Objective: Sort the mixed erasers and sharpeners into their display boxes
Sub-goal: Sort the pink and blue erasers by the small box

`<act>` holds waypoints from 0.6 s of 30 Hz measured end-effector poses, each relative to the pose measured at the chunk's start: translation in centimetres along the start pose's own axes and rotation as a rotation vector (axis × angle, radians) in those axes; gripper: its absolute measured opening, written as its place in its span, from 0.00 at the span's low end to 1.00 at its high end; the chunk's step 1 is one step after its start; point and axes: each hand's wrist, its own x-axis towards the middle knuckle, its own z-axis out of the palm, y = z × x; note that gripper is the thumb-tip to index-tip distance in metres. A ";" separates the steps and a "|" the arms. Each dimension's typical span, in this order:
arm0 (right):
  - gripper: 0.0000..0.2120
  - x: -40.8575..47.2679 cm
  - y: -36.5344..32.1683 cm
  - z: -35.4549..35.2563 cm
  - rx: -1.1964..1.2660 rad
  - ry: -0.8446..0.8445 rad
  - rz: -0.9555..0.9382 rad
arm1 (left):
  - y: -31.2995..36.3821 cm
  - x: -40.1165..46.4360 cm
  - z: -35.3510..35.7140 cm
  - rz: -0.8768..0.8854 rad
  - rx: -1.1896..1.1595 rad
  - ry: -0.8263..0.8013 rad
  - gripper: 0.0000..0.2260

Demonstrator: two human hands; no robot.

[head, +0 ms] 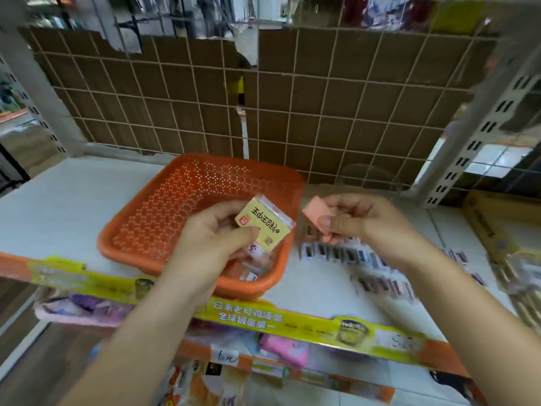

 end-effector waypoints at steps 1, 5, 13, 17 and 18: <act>0.13 -0.8 0.2 -1.0 0.005 0.006 0.000 | -0.4 -0.4 1.4 -0.004 -0.027 0.011 0.13; 0.13 -4.6 0.4 -5.6 0.025 -0.022 0.004 | -2.0 -1.9 7.7 -0.024 -0.110 0.051 0.13; 0.12 -12.1 1.1 -13.0 0.129 0.107 -0.061 | -4.2 -5.2 19.7 0.155 -0.075 0.212 0.14; 0.13 -15.2 1.9 -14.1 0.098 0.144 -0.097 | -5.0 -7.8 23.8 0.162 -0.033 0.205 0.14; 0.14 -15.9 2.1 -14.3 0.090 0.159 -0.108 | -5.1 -8.4 24.5 0.157 -0.038 0.195 0.14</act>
